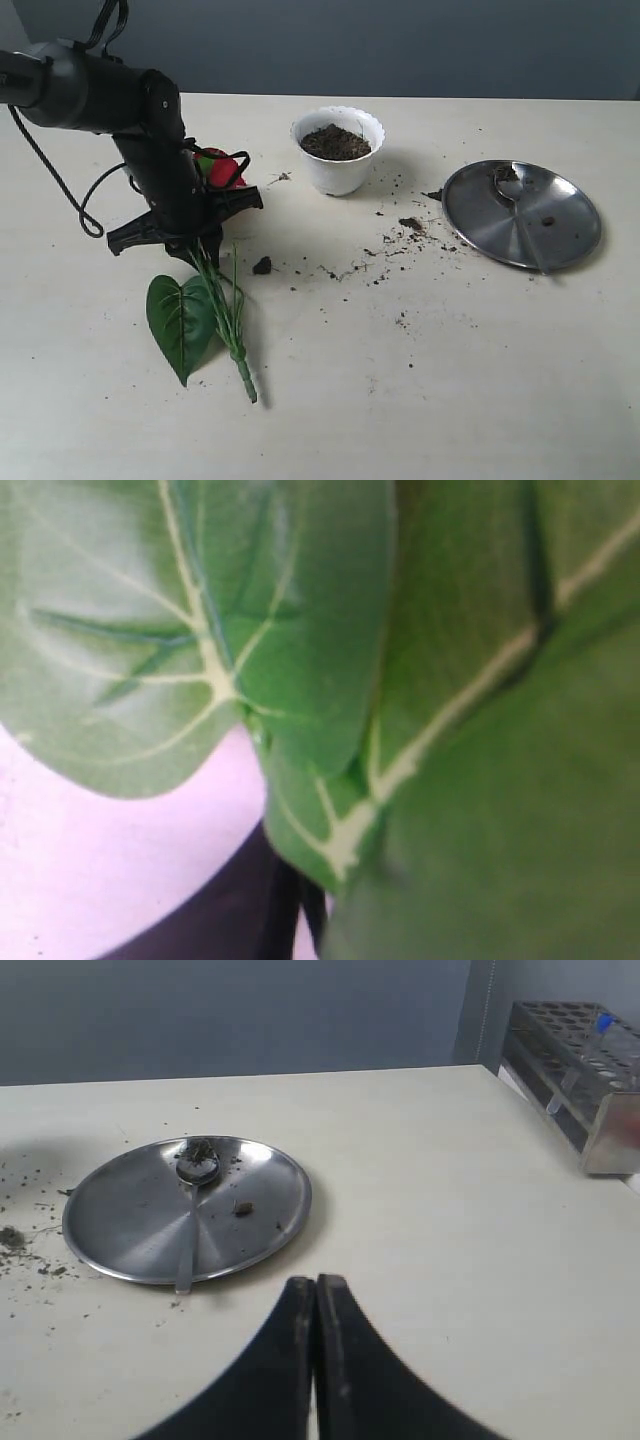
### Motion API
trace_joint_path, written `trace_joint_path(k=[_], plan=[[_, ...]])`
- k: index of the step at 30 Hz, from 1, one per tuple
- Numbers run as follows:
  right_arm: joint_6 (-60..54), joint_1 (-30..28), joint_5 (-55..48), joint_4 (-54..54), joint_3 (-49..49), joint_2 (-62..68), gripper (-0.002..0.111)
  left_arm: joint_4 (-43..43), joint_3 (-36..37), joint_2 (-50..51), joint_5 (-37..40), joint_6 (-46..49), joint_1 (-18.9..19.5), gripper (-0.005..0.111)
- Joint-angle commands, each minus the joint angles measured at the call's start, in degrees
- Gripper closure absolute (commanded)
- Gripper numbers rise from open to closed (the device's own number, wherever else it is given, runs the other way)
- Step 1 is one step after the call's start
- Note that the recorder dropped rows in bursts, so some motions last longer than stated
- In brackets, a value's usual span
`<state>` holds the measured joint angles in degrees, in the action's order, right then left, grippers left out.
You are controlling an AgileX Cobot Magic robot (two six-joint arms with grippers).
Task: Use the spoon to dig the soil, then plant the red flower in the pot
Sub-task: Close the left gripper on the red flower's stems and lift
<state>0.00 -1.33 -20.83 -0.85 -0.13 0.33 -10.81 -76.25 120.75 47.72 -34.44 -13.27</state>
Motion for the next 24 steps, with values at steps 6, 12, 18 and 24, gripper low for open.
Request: trace_joint_path(k=[6,12,18,24], plan=[[0.0,-0.3,0.2,0.0,0.1,-0.3,0.108,9.5,1.4,-3.0,-7.4,-0.5,-0.5,0.106],[0.0,-0.3,0.2,0.0,0.1,-0.3,0.108,11.3,1.4,-8.5,-10.1,-1.1,-0.5,0.106],[0.0,-0.3,0.2,0.0,0.1,-0.3,0.108,11.7,1.4,-13.2,-10.4,3.6,-0.5,0.106],[0.0,-0.3,0.2,0.0,0.1,-0.3,0.108,11.9,1.4,-18.9,-12.6,6.6,-0.5,0.106]])
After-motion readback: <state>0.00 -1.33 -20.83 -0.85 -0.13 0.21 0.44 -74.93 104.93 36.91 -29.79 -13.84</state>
